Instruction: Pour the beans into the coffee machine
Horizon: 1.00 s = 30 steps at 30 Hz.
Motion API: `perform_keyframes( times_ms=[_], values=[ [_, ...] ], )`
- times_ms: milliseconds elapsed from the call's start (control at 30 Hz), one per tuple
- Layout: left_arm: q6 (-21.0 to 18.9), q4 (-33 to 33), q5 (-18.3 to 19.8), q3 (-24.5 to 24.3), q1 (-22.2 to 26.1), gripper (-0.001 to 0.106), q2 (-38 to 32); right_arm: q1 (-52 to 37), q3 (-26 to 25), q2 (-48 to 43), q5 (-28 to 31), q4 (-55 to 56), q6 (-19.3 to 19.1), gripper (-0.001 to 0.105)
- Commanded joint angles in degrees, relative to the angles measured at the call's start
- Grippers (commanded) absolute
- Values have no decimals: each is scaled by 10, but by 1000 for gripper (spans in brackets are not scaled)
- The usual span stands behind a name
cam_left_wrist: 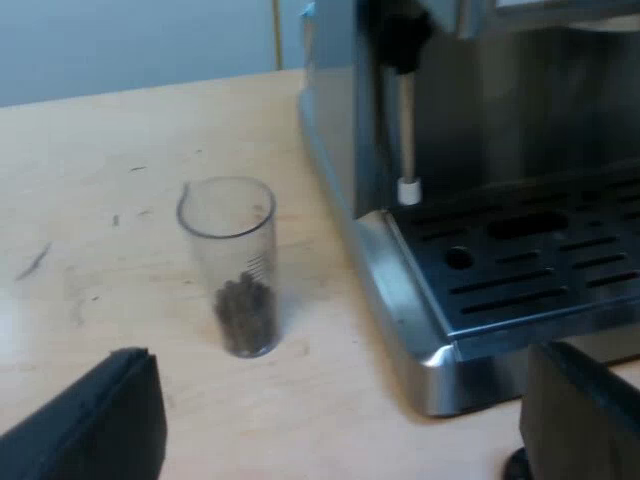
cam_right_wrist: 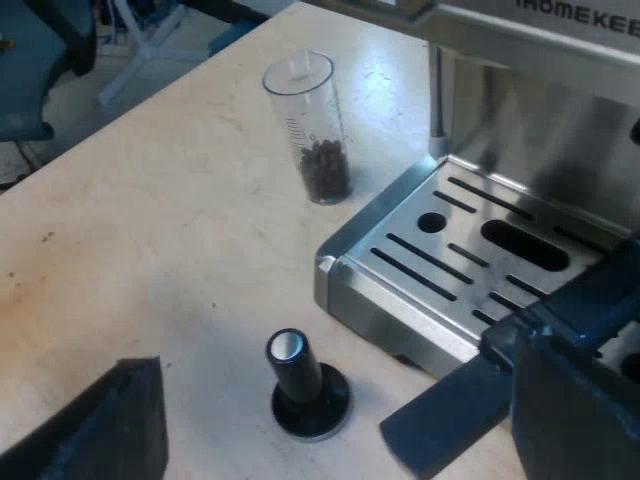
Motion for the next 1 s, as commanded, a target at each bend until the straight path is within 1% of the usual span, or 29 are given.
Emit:
perform_keyframes(
  times_ms=[33,67,100,167,200,267,367,467,567,733,767,800,1000],
  values=[
    [-3,-28,-11,14,-3,78,1,1,-6,-1,-16,-8,-3,72],
    [-3,-37,-11,23,-3,82,1,1,-6,-1,-16,-8,-3,72],
    [-3,-43,-12,28,-3,83,1,1,-6,-1,-16,-8,-3,72],
    [-3,-76,-12,53,-3,88,2,1,-6,-1,-17,-8,-3,72],
    [-3,-82,-12,60,-3,88,2,1,-6,-1,-18,-8,-3,72],
    [-3,-121,-12,86,-3,88,2,1,-6,-1,-17,-8,-3,72],
    [-6,-160,-17,117,-3,88,2,1,-6,-1,-17,-8,-3,72],
    [-7,-178,-35,135,-3,88,2,1,-6,-1,-20,-8,-3,72],
    [-7,-203,-38,149,-3,88,2,1,-6,-1,-20,-8,-3,72],
    [-20,-225,-36,164,-3,88,15,1,-6,-1,-20,-8,-3,72],
    [-20,-243,-35,166,-3,88,35,1,-6,-1,-20,-8,-3,72],
    [-20,-248,-33,165,-3,88,40,1,-6,-1,-20,-8,-3,72],
    [-20,-349,-28,165,-3,88,146,1,-6,-1,-20,-8,-3,72]
  ],
)
